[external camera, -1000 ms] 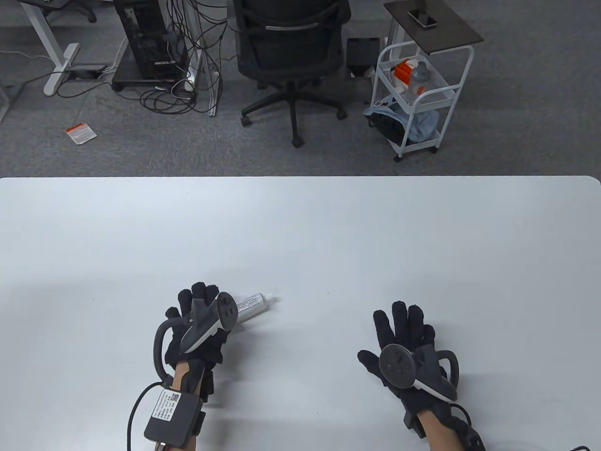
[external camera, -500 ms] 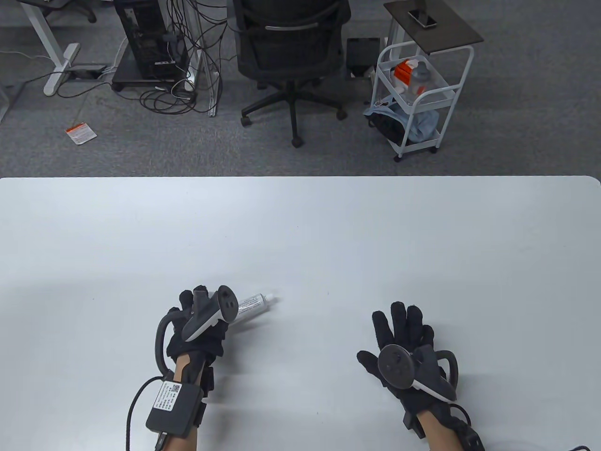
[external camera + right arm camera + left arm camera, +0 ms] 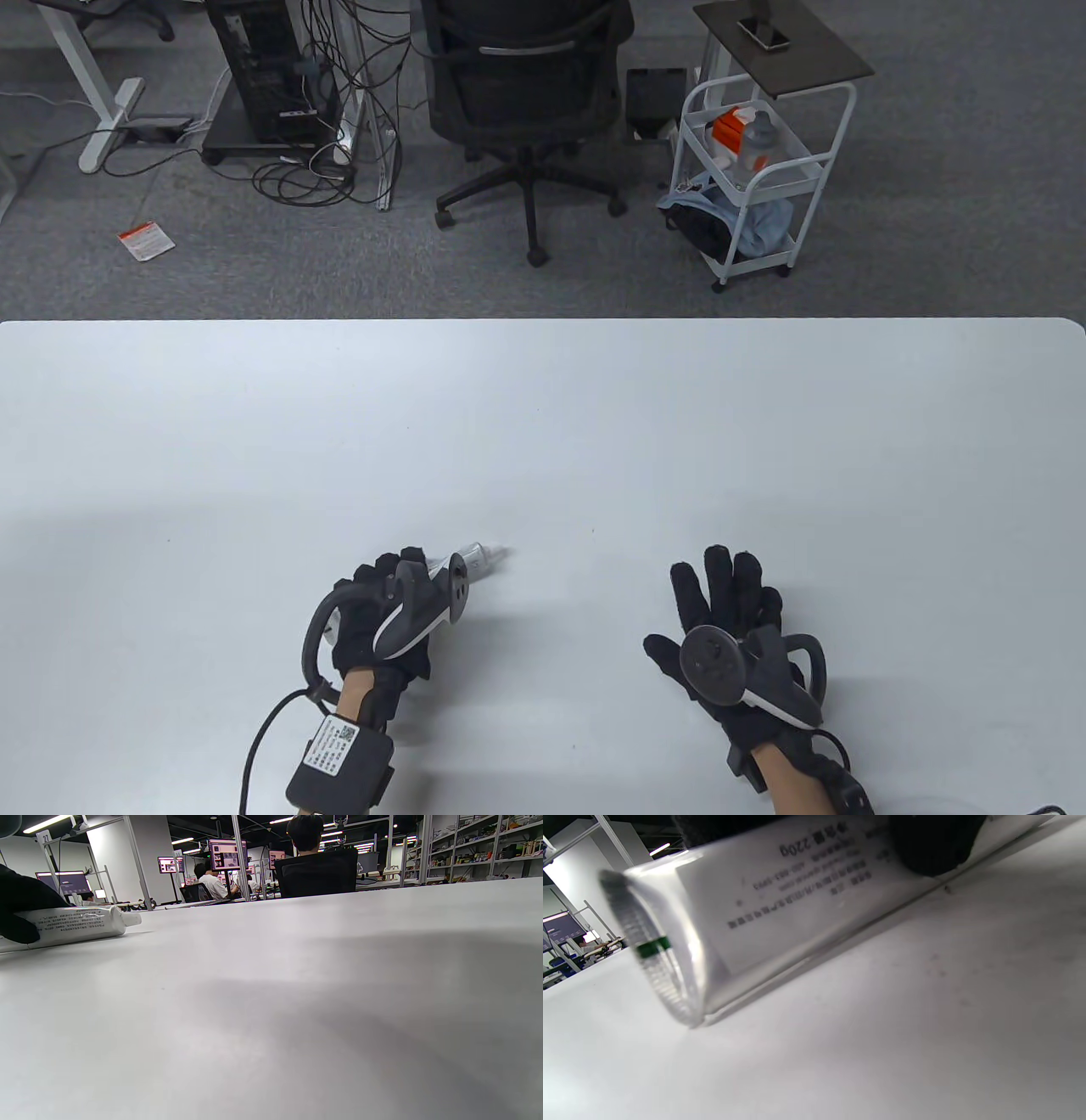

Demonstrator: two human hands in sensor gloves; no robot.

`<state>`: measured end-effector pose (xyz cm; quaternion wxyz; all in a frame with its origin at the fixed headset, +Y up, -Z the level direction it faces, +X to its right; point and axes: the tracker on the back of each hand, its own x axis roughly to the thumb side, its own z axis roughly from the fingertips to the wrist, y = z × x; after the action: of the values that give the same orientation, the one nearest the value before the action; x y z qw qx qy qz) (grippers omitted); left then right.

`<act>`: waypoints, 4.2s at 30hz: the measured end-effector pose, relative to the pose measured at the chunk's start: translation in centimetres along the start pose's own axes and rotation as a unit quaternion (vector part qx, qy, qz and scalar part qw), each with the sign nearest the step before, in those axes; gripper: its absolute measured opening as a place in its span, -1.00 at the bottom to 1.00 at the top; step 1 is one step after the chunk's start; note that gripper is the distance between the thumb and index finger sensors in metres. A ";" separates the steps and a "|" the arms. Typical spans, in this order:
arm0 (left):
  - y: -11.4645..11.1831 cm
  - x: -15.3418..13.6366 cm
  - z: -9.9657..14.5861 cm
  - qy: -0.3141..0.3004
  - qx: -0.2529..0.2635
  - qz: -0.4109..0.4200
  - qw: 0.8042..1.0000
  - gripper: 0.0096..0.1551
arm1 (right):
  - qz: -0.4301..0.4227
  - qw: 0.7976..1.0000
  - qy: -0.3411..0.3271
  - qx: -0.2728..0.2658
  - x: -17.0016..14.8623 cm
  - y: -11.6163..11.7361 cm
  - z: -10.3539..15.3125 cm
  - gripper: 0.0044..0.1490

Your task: Unscrew tube cap from toothpaste tube

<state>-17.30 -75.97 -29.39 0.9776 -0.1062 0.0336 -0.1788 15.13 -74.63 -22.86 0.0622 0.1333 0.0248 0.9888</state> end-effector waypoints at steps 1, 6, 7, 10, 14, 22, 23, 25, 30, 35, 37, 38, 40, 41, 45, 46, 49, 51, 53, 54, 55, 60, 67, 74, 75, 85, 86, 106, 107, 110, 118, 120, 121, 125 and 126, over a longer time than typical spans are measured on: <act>0.0 0.0 0.1 -0.006 0.010 0.000 1.000 -0.39 | 0.000 1.000 0.000 -0.001 0.0 0.0 0.0 0.07; 0.2 -0.1 1.9 -0.038 0.054 0.020 0.998 -0.46 | -0.003 1.000 -0.005 -0.007 0.1 0.0 0.0 0.07; 0.7 0.0 2.7 -0.046 0.074 0.017 0.996 -0.46 | -0.005 1.000 -0.009 -0.009 0.1 0.0 0.0 0.07; 2.2 0.4 5.4 -0.086 0.129 0.039 0.987 -0.47 | -0.026 0.999 -0.037 -0.025 0.5 -0.2 0.2 0.07; 2.8 1.5 8.1 -0.175 0.176 0.084 0.965 -0.47 | -0.053 0.995 -0.068 -0.058 1.2 -0.8 0.6 0.06; 1.8 3.0 11.0 -0.230 0.253 0.057 0.938 -0.46 | -0.144 0.981 -0.070 -0.105 2.2 -0.4 0.7 -0.07; 1.7 2.8 11.2 -0.229 0.259 0.062 0.936 -0.46 | -0.150 0.981 -0.067 -0.102 2.2 -0.2 0.6 -0.10; 1.8 2.4 11.5 -0.228 0.269 0.070 0.933 -0.46 | -0.161 0.980 -0.060 -0.097 2.2 0.0 0.5 -0.16; 1.9 2.1 11.9 -0.224 0.290 0.066 0.928 -0.46 | -0.235 0.966 -0.075 -0.077 2.4 0.6 0.2 -0.28; 1.8 2.2 12.0 -0.224 0.295 0.065 0.926 -0.46 | -0.297 0.949 -0.083 -0.062 2.3 0.9 0.0 -0.31; 1.8 2.2 11.9 -0.225 0.295 0.071 0.926 -0.46 | -0.339 0.934 -0.081 -0.073 2.0 0.8 0.1 -0.28; 1.8 2.3 12.0 -0.225 0.294 0.068 0.926 -0.46 | -0.355 0.929 -0.078 -0.076 1.9 0.7 0.1 -0.28; 1.8 2.5 12.1 -0.225 0.299 0.057 0.926 -0.46 | -0.401 0.911 -0.078 -0.060 1.8 0.6 0.1 -0.27; 1.8 2.5 12.1 -0.226 0.297 0.058 0.926 -0.46 | -0.395 0.914 -0.079 -0.053 1.8 0.6 0.1 -0.27; 1.7 2.6 12.1 -0.229 0.297 0.057 0.925 -0.46 | -0.359 0.929 -0.075 -0.055 2.0 0.5 0.1 -0.33; 1.7 2.6 12.1 -0.230 0.298 0.056 0.925 -0.46 | -0.351 0.932 -0.072 -0.050 2.0 0.5 0.1 -0.33; 1.9 2.5 12.2 -0.229 0.301 0.064 0.923 -0.46 | -0.337 0.938 -0.076 -0.034 2.1 0.7 0.0 -0.31; 1.9 2.6 12.2 -0.228 0.304 0.052 0.924 -0.46 | -0.358 0.929 -0.084 -0.029 2.2 0.7 -0.1 -0.36; 1.9 2.6 12.2 -0.236 0.300 0.063 0.922 -0.46 | -0.364 0.927 -0.087 -0.023 2.2 0.7 -0.1 -0.34; 1.8 2.7 12.2 -0.238 0.299 0.064 0.922 -0.46 | -0.368 0.925 -0.088 -0.021 2.3 0.7 -0.1 -0.35; 1.8 2.8 12.3 -0.236 0.300 0.057 0.922 -0.46 | -0.369 0.925 -0.090 -0.019 2.3 0.6 -0.1 -0.36; 1.8 2.8 12.3 -0.240 0.299 0.053 0.922 -0.46 | -0.360 0.927 -0.101 -0.016 2.6 0.4 -0.1 -0.42; 1.9 2.8 12.4 -0.245 0.296 0.048 0.922 -0.46 | -0.341 0.934 -0.109 -0.016 2.6 0.4 -0.1 -0.43; 1.8 2.9 12.3 -0.246 0.286 0.040 0.925 -0.46 | -0.261 0.954 -0.139 -0.043 3.5 -0.2 0.3 -0.38; 1.9 2.9 12.2 -0.245 0.285 0.042 0.926 -0.46 | -0.262 0.955 -0.134 -0.048 3.4 -0.2 0.4 -0.36; 1.9 2.8 12.3 -0.247 0.292 0.053 0.922 -0.45 | -0.312 0.945 -0.093 -0.031 2.7 0.4 0.1 -0.39; 1.9 2.8 12.3 -0.245 0.292 0.046 0.923 -0.45 | -0.314 0.944 -0.094 -0.030 2.9 0.4 0.1 -0.40; 1.8 2.7 12.2 -0.242 0.291 0.042 0.925 -0.46 | -0.320 0.942 -0.094 -0.016 2.9 0.4 0.0 -0.41; 1.8 2.7 12.2 -0.242 0.290 0.044 0.925 -0.45 | -0.317 0.943 -0.099 -0.020 2.9 0.4 0.0 -0.42; 1.8 2.6 12.2 -0.240 0.291 0.044 0.925 -0.45 | -0.312 0.942 -0.116 -0.037 3.1 0.1 0.2 -0.40; 1.8 2.4 12.2 -0.236 0.296 0.048 0.925 -0.46 | -0.317 0.944 -0.084 -0.037 2.6 0.4 0.2 -0.21; 1.8 2.5 12.2 -0.237 0.297 0.048 0.924 -0.45 | -0.325 0.942 -0.080 -0.023 2.5 0.6 0.0 -0.31; 1.8 2.5 12.2 -0.238 0.297 0.049 0.924 -0.46 | -0.327 0.941 -0.082 -0.024 2.6 0.6 0.0 -0.34; 1.8 2.5 12.2 -0.239 0.295 0.048 0.924 -0.46 | -0.336 0.936 -0.102 -0.030 2.8 0.3 0.1 -0.41; 1.8 2.4 12.2 -0.238 0.295 0.049 0.924 -0.45 | -0.336 0.935 -0.108 -0.034 2.8 0.2 0.1 -0.41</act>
<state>-13.15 -72.80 -17.98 0.9514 0.1491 -0.2494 -0.1023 12.42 -74.45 -22.03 0.3981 0.2208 0.0272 0.8900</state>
